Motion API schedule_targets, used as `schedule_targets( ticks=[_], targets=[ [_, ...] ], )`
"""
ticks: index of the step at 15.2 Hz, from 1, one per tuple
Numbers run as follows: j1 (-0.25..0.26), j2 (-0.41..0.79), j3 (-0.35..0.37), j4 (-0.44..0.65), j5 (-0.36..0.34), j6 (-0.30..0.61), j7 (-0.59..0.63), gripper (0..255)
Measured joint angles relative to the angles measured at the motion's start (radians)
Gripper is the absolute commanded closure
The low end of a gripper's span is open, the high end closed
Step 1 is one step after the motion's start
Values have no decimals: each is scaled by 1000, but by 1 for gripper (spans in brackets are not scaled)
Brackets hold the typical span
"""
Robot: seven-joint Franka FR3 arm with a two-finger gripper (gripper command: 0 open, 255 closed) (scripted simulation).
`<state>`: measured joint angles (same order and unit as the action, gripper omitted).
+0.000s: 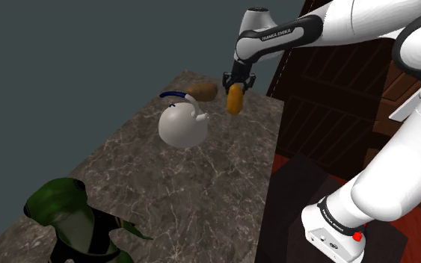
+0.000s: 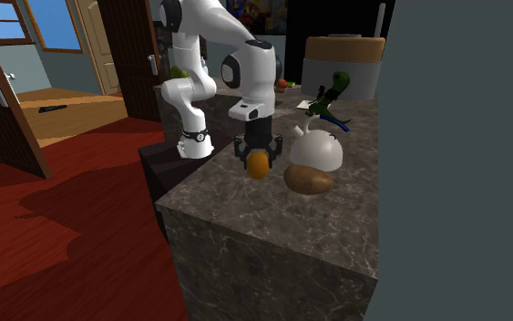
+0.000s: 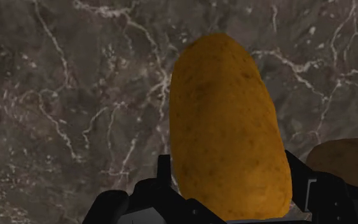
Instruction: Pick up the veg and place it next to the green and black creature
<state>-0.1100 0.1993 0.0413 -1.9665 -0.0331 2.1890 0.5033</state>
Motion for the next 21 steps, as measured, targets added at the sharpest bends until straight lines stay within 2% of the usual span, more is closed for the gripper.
schedule_targets(
  ticks=[21],
  targets=[
    [0,-83,2,184,8,-266,-8,255]
  ],
)
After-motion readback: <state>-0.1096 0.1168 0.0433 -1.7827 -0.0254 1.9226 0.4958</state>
